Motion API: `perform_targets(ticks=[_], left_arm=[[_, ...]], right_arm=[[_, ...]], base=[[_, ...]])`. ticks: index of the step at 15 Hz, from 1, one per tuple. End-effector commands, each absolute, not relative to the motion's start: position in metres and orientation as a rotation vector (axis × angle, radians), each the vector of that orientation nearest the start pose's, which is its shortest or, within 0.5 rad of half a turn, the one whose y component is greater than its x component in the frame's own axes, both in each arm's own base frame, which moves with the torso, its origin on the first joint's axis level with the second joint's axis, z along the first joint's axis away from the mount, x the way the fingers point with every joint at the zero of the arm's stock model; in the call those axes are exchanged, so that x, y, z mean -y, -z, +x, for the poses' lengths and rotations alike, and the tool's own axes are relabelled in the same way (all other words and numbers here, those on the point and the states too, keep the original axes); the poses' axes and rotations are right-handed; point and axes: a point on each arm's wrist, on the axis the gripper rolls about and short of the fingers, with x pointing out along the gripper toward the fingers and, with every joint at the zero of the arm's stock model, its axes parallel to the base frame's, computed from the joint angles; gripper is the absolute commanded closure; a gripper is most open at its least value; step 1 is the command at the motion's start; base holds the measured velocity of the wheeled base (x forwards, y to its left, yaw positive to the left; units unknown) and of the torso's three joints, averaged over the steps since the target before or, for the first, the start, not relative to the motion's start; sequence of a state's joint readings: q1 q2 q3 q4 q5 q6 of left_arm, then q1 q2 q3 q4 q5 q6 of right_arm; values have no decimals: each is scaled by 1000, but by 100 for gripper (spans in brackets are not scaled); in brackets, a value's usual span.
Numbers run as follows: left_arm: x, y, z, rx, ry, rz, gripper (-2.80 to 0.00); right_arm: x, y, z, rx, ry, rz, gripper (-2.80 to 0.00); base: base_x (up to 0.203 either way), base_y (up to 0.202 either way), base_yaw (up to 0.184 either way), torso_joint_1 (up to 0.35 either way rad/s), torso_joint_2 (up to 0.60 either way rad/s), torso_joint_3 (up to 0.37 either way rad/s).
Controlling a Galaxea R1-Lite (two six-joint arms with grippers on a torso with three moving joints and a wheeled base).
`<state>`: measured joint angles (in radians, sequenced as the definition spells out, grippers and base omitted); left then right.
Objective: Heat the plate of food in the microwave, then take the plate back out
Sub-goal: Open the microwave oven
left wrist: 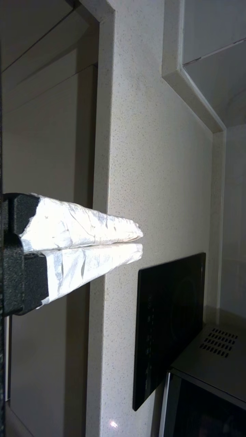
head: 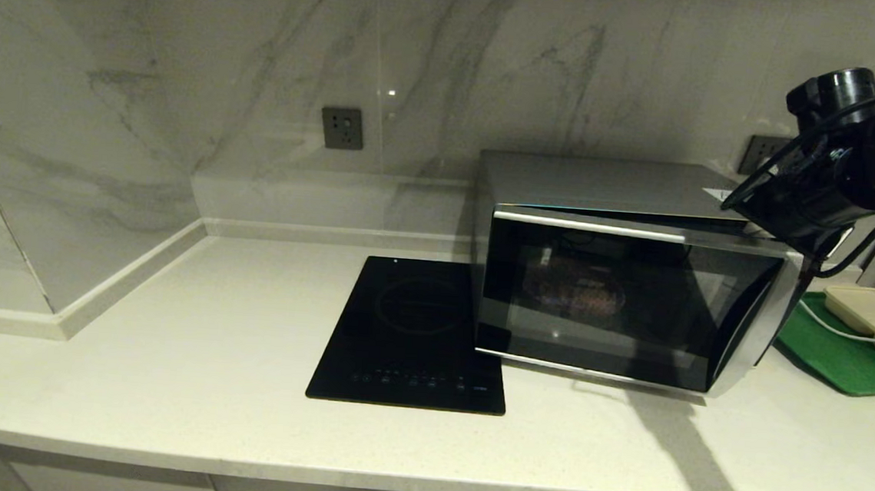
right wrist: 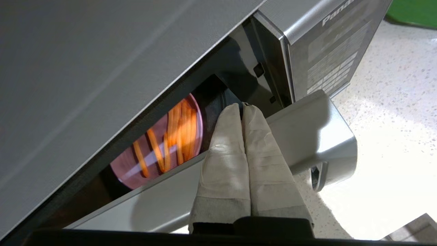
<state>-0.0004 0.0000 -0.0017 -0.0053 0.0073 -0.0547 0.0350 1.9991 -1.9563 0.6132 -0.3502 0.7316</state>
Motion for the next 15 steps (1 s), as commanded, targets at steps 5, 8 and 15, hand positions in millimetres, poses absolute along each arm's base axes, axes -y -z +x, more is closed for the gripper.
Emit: perform_targets(ticks=[5,8,15], left_arm=[[0,-77,-23,8,-7,-55,0],[0,-77,-23,8,-7,-55,0],[0,-77,-23,8,-9,-55,0]], right_arm=[[4,-268,391,-529,546,581,0],[4,-269,383,-563,558,572,0],[0,-311,299,-758,465,525,0]], base=[[0,0,0,0,0,0],[0,0,0,0,0,0],[0,0,0,0,0,0]])
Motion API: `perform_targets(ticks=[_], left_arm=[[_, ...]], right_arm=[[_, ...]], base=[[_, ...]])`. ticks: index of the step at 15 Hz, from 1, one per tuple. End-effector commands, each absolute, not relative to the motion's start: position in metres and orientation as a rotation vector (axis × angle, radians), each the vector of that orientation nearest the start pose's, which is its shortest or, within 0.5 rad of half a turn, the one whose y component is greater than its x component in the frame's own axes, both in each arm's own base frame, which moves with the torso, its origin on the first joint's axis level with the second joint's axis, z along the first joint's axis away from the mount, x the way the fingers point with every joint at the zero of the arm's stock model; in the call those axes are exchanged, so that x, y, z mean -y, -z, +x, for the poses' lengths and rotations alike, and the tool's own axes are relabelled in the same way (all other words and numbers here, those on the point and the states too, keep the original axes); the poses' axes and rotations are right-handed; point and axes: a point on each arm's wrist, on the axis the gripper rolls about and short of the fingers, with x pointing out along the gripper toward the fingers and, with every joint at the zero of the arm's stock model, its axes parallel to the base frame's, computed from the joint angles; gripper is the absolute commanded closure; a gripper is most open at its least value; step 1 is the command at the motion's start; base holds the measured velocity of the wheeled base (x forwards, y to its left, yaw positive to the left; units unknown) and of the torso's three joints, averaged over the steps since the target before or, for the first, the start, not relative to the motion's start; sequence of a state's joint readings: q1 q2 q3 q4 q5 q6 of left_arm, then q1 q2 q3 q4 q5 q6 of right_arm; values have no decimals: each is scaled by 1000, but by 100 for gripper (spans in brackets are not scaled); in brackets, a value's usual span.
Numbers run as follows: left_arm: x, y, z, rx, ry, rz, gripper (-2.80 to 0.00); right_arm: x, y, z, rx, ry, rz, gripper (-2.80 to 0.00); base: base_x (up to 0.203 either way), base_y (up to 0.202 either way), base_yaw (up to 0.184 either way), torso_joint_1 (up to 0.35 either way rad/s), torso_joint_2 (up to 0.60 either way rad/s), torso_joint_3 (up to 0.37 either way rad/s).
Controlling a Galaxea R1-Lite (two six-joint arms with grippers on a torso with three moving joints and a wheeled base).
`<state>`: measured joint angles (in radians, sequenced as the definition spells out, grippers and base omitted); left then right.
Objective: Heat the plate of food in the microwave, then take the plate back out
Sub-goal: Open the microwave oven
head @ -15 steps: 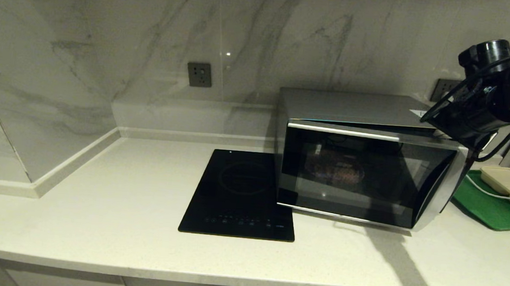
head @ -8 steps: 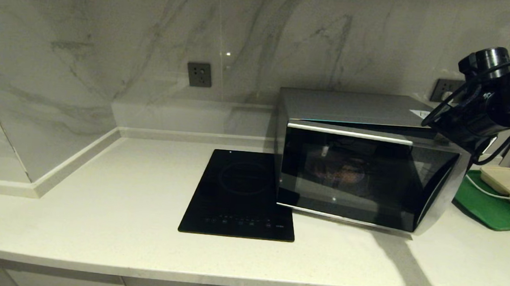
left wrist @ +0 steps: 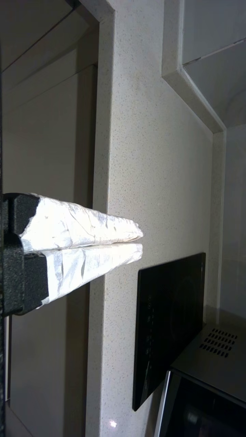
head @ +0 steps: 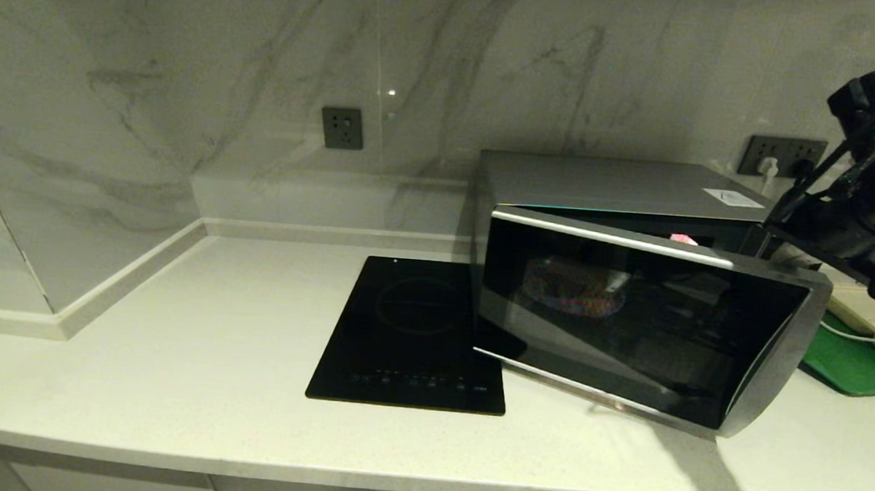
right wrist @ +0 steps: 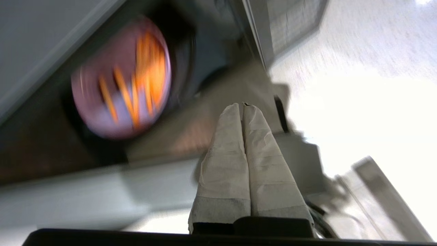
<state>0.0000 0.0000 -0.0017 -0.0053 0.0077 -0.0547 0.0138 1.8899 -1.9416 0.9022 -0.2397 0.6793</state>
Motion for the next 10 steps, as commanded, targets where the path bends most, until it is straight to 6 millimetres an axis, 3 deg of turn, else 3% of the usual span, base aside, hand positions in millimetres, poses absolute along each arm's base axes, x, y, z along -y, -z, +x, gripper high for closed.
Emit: perform_targets(ticks=[1,5,10], left_arm=[[0,-77,-23,8,-7,-55,0],[0,-77,-23,8,-8,-55,0],[0,-77,-23,8,-7,-55,0]], right_arm=[[-1,-315,284,-813,443,520,0],[-1,-307,247,-963,437,487,0],[-3,-306,234,-979,423,470,0]], base=[[0,0,0,0,0,0],[0,0,0,0,0,0],[0,0,0,0,0,0]])
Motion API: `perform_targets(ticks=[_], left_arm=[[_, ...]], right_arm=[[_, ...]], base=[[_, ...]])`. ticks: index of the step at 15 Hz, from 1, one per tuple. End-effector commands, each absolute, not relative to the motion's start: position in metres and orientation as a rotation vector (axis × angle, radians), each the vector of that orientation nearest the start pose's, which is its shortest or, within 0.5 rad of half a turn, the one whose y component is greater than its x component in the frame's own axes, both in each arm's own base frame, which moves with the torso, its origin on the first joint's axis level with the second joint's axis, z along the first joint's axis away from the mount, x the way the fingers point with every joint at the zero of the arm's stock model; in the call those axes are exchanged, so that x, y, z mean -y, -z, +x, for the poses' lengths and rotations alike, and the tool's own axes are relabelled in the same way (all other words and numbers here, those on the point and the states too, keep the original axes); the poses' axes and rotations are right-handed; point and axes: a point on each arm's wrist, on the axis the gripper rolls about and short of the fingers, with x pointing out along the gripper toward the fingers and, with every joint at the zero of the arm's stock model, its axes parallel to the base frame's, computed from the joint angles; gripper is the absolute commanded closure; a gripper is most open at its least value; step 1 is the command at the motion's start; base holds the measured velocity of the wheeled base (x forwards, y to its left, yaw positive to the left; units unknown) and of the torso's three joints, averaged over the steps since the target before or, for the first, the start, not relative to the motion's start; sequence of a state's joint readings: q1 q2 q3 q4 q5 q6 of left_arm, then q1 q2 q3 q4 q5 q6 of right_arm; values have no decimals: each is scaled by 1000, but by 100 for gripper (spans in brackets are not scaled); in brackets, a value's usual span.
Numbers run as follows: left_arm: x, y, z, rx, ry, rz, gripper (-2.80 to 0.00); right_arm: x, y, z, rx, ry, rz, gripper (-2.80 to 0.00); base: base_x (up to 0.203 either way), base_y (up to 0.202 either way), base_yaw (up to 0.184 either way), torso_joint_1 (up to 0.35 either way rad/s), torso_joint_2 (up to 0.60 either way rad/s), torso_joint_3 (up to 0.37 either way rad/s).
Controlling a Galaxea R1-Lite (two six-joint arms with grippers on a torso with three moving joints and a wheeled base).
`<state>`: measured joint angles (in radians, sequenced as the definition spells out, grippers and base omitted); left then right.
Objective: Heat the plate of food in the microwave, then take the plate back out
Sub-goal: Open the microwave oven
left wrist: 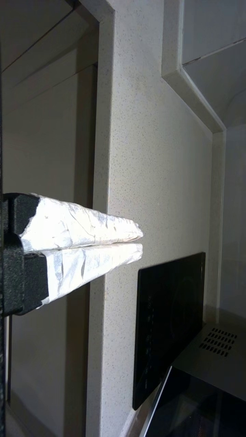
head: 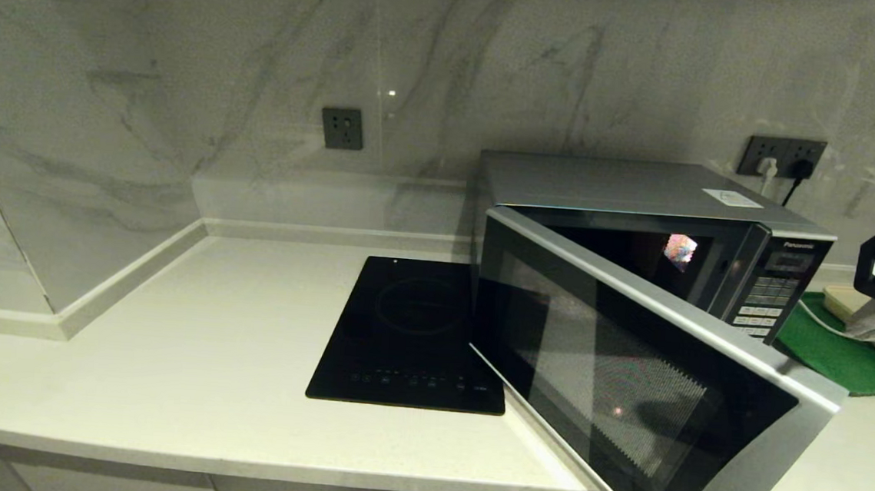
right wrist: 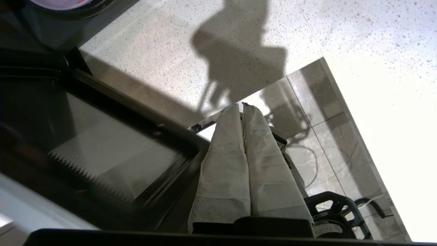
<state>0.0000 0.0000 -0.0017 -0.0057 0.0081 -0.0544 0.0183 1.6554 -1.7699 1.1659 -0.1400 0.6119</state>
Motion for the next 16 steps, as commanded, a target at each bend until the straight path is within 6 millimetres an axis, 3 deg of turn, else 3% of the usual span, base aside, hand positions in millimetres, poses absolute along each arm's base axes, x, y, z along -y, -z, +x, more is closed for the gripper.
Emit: perform_targets(ticks=[1,6,13,16], left_arm=[[0,-77,-23,8,-7,-55,0],[0,-77,-23,8,-7,-55,0],[0,-77,-23,8,-7,-55,0],[0,-77,-23,8,-7,-55,0]], right_arm=[[-4,-304,231,-989,419,465,0],[-24,-301,214,-1047,274,457,0],[-80,-303,194,-1063,9,165,0],[-90,-297,193,-1081,-11,130,0]], base=[[0,0,0,0,0,0],[0,0,0,0,0,0],[0,0,0,0,0,0],[0,0,0,0,0,0]])
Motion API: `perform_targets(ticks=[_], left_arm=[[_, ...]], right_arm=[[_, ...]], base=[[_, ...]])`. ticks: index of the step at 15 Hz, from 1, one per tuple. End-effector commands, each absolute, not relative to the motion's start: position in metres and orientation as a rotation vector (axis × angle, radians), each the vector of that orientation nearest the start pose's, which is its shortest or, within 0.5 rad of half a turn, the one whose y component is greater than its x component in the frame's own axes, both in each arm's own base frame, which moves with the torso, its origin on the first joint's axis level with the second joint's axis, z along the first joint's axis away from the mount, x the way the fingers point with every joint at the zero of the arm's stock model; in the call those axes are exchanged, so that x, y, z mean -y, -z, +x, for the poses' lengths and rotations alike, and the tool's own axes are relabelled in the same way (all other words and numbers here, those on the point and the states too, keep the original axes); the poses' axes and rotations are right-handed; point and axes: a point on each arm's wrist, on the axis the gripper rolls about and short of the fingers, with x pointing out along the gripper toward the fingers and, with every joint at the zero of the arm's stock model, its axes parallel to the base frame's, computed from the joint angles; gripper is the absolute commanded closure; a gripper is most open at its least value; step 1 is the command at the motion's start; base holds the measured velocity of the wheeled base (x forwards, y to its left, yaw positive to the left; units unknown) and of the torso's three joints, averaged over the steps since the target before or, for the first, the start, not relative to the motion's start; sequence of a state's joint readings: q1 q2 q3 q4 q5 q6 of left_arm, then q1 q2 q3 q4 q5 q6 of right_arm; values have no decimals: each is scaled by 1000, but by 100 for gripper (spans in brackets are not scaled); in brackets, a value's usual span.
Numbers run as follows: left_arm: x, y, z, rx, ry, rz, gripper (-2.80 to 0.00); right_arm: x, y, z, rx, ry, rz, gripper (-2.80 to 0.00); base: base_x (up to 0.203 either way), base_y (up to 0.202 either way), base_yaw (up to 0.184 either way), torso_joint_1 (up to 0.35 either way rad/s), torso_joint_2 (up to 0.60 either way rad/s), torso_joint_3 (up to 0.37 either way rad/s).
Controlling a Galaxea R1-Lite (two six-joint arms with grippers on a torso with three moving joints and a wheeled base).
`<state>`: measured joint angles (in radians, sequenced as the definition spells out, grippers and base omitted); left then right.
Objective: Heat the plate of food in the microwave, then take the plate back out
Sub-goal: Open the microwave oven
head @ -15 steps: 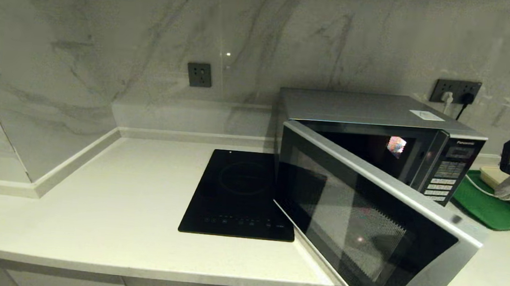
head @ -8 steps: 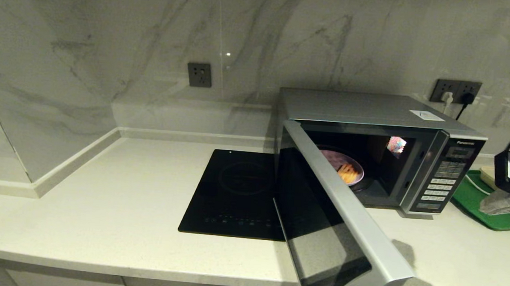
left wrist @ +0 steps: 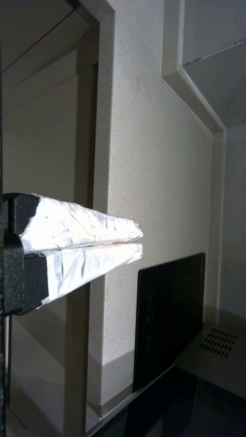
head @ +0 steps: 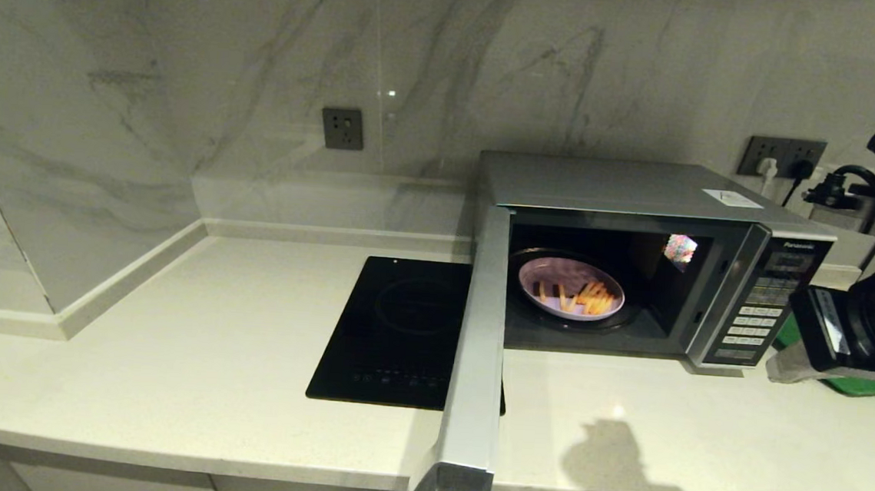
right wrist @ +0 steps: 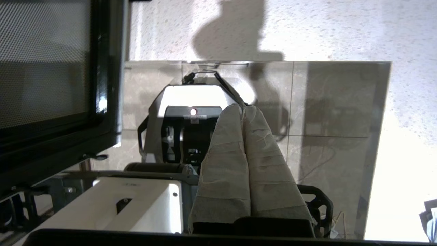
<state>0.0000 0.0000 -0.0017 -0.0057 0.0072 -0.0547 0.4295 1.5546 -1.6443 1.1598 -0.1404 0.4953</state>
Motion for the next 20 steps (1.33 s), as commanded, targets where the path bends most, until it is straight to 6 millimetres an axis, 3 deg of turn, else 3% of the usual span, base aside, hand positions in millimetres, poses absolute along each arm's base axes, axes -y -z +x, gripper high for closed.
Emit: perform_targets(ticks=[1,7,10,12,15,20], left_arm=[[0,-77,-23,8,-7,-55,0],[0,-77,-23,8,-7,-55,0],[0,-77,-23,8,-7,-55,0],[0,-77,-23,8,-8,-55,0],[0,-77,-23,8,-7,-55,0],[0,-77,-23,8,-7,-55,0]], right_arm=[[-92,-296,194,-1082,-13,129,0],[-93,-293,184,-1090,5,209,0],[-115,-292,174,-1083,-100,156,0],[-138,-294,162,-1075,-201,84,0],[-173,-285,159,-1065,-255,-23,0],[-193,-286,148,-1053,-339,-62,0]], base=[[0,0,0,0,0,0],[0,0,0,0,0,0],[0,0,0,0,0,0],[0,0,0,0,0,0],[0,0,0,0,0,0],[0,0,0,0,0,0]])
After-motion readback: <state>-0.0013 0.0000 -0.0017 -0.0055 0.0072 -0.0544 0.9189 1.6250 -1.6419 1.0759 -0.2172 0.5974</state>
